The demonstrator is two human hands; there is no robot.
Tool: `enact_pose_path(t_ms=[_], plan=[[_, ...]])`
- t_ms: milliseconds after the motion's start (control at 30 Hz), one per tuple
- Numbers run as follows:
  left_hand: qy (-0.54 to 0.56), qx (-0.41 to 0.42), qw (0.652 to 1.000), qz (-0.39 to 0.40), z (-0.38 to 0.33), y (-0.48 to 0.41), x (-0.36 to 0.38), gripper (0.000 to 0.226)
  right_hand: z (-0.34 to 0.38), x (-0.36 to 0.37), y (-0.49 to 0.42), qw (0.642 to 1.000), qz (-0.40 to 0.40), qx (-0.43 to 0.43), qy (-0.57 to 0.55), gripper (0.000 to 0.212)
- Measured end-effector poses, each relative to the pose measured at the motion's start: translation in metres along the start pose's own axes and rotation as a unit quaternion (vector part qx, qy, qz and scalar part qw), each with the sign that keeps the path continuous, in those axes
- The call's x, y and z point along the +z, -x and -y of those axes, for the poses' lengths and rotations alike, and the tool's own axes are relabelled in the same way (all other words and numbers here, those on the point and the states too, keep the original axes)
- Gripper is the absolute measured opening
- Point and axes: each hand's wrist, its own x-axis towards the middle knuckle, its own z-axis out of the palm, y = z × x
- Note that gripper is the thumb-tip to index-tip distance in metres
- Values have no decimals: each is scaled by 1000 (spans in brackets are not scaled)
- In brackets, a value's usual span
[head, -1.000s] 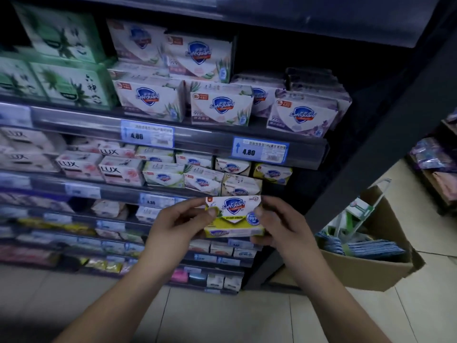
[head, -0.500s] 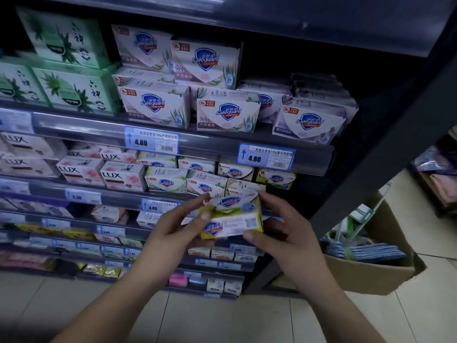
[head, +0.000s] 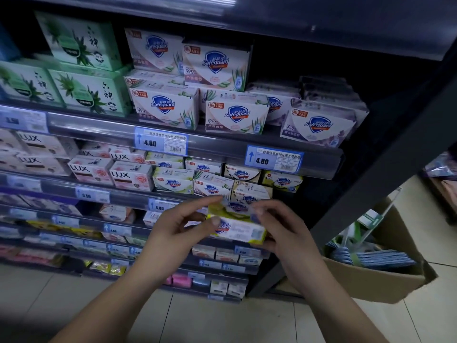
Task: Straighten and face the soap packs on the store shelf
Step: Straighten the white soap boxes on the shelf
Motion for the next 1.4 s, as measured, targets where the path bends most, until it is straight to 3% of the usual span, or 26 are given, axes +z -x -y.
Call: enact_pose_path(t_ms=[100,200,433,567,700,833,967,1233,1400], plan=[[73,-14,997,-30,3,0,2,58,-4,-5,-2,998,26,-50,-31,43],[69,-21,996,-44,8,-3,3,45,-6,-10,-1,989,41,-139,-13,69],[33,-11,999,-20,26,-5,12,53,-8,-16,11,964,50,-244,95,53],[15,-22,998,-52,31,-4,22,44,-15,-25,13,974,-4,-211,77,45],[-81,35,994,-64,26,-7,42,47,-34,-30,16,982,-119,-138,40,50],[-185,85,978,-54,30,-25,78,41,-52,-40,15,967,-219,-114,66,48],[-229,113,966,-46,28,-47,112,50,-55,-49,16,953,-271,-124,51,46],[-304,83,949,12,43,-69,143,67,-48,-60,8,959,-243,-126,65,59],[-389,119,913,8,49,-81,146,52,-53,-67,3,959,-242,-102,103,69]])
